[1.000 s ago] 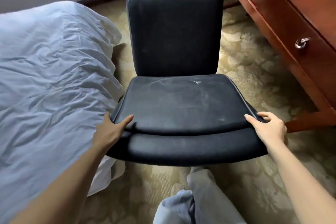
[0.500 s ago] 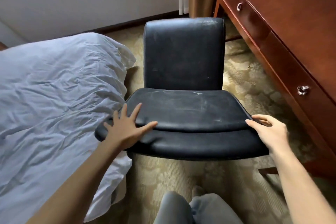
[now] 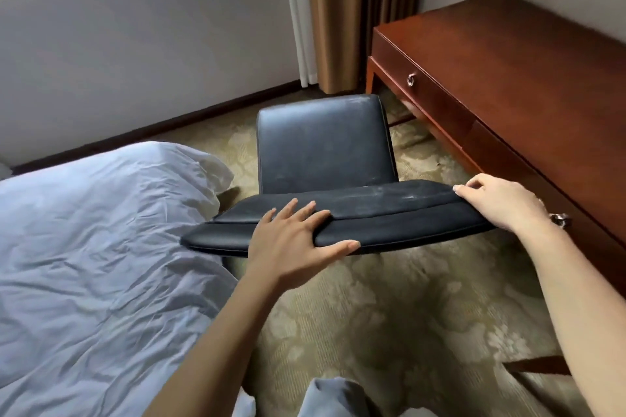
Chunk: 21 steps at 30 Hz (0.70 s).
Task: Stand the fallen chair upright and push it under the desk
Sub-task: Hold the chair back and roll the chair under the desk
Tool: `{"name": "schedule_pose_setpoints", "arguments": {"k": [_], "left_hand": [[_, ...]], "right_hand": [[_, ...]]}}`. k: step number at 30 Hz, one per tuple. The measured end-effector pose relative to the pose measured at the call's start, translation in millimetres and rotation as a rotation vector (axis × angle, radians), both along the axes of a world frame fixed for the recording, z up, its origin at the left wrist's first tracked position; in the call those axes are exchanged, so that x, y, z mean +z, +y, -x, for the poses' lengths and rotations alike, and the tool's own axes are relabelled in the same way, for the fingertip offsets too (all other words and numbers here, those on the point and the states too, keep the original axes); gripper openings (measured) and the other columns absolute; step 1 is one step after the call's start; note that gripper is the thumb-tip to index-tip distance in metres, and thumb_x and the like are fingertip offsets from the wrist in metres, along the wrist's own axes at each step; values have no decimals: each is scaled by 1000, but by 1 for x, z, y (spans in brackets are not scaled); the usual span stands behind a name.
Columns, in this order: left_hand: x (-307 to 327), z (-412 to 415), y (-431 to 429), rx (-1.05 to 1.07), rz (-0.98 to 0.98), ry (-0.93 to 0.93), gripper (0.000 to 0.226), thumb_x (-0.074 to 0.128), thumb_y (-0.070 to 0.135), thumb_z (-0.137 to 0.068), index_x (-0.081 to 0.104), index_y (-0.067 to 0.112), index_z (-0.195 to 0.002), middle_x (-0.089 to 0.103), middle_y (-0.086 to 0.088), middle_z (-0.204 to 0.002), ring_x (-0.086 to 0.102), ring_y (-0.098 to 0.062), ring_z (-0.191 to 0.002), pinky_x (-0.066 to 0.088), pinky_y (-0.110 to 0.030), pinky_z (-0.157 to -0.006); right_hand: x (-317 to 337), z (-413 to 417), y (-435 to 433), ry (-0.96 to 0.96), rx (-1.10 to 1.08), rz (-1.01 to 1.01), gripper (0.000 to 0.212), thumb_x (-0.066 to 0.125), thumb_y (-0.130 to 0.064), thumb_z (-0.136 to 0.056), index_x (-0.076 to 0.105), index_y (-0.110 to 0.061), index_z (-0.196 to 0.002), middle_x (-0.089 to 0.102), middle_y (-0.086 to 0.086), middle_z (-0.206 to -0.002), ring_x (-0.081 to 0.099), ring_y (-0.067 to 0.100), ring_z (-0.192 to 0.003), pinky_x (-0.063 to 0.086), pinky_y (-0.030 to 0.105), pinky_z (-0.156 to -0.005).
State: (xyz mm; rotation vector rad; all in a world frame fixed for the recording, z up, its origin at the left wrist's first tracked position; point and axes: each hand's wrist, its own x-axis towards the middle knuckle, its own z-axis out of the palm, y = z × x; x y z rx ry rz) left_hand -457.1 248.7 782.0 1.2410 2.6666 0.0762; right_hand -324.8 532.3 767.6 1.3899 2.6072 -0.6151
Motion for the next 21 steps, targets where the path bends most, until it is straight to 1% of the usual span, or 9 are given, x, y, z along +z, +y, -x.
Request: {"name": "schedule_pose_setpoints", "arguments": {"k": [3, 6, 9, 12, 13, 16, 17, 19, 21], "left_hand": [[12, 29, 13, -40, -21, 42, 92, 5, 86, -66, 43, 39, -136, 37, 10, -151, 22, -17, -143, 24, -37, -109], [25, 63, 28, -56, -36, 58, 97, 2, 86, -64, 44, 36, -136, 44, 8, -146, 33, -17, -137, 33, -34, -101], [36, 104, 49, -44, -45, 56, 91, 11, 85, -70, 48, 32, -135, 54, 3, -138, 47, -17, -125, 41, -30, -83], [50, 150, 71, -2, -36, 29, 85, 18, 84, -73, 49, 34, -134, 61, -1, -130, 55, -22, -117, 38, -24, -64], [55, 167, 80, 16, -45, 40, 86, 18, 86, -71, 50, 36, -133, 62, -1, -129, 55, -23, -116, 37, -24, -64], [72, 210, 109, 80, -133, 66, 86, 15, 87, -68, 54, 38, -126, 61, 3, -129, 52, -24, -120, 38, -32, -85], [75, 218, 116, 108, -144, 67, 80, 16, 86, -70, 59, 40, -119, 67, 6, -117, 55, -23, -114, 40, -31, -83], [74, 225, 124, 174, -101, 115, 74, 15, 82, -76, 69, 36, -97, 64, 6, -75, 60, -23, -89, 37, -29, -62], [65, 226, 123, 221, -91, 211, 78, 14, 83, -75, 73, 35, -94, 68, 0, -74, 62, -25, -85, 32, -31, -57]], "right_hand": [[15, 20, -1, 47, 46, -65, 41, 33, -53, -93, 61, -28, -110, 62, 15, -121, 52, 38, -113, 32, 47, -97], [23, 40, -4, 203, 113, -196, 53, 27, -54, -90, 67, -22, -102, 66, 16, -109, 51, 39, -108, 35, 47, -92], [31, 67, 2, 367, 146, -266, 59, 22, -51, -86, 69, -15, -87, 63, 11, -84, 53, 39, -100, 37, 47, -88], [37, 104, 22, 446, 150, -312, 59, 22, -50, -88, 69, -14, -87, 69, 10, -92, 53, 36, -102, 38, 47, -92], [40, 119, 30, 461, 153, -328, 59, 22, -50, -88, 69, -14, -88, 70, 9, -97, 52, 36, -103, 37, 47, -93], [48, 171, 56, 521, 143, -345, 54, 23, -45, -90, 67, -14, -89, 69, 10, -103, 51, 35, -104, 33, 50, -100], [49, 185, 63, 521, 120, -357, 53, 24, -43, -90, 68, -14, -88, 70, 11, -99, 52, 36, -102, 31, 50, -102], [46, 201, 68, 535, 64, -436, 54, 26, -39, -88, 74, -14, -80, 72, 14, -82, 59, 35, -88, 30, 45, -102], [38, 203, 63, 628, 32, -526, 52, 32, -33, -87, 73, -9, -67, 69, 15, -64, 61, 35, -73, 36, 41, -92]]}}
